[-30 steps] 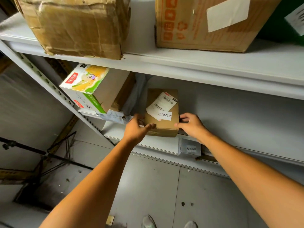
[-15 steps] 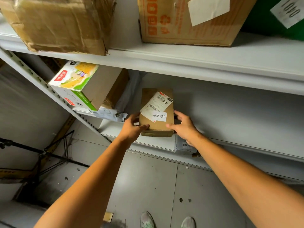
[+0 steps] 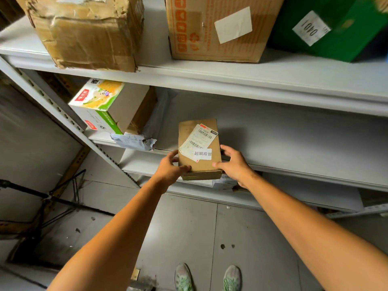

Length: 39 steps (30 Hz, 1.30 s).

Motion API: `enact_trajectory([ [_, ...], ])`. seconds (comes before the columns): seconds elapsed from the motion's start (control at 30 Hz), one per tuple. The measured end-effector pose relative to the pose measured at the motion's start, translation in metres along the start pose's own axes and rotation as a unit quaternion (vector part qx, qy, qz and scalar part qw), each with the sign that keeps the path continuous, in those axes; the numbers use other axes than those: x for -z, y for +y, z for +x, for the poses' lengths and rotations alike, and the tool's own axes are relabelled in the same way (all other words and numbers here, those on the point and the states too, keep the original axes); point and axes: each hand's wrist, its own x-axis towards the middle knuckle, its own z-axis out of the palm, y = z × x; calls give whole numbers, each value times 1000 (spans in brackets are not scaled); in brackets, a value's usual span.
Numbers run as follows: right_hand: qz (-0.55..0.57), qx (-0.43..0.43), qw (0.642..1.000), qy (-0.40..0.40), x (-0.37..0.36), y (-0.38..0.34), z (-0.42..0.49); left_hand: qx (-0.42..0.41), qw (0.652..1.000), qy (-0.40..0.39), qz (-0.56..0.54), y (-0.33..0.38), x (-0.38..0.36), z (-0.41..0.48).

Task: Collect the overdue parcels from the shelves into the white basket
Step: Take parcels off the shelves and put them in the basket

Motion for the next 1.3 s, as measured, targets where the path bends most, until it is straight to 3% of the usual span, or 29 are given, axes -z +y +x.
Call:
enact_trajectory([
  [0.4,51,4,990,133,58,24,-79,-72,991,-98,63,37,-61,-34],
  [0.67,107,-7,967,231,122,73,-156,-98,965,-201,135,50,-160,-61],
  [1.07,162,-51,889,425,278,209,-330,-141,890,-367,230,35,-420,-160],
  [1.17,165,-65,864,471,301,242,-377,-150,860,-422,245,21,-478,-190],
  [1.3,219,-97,800,549,312,283,-448,-167,795,-512,277,0,-553,-235],
])
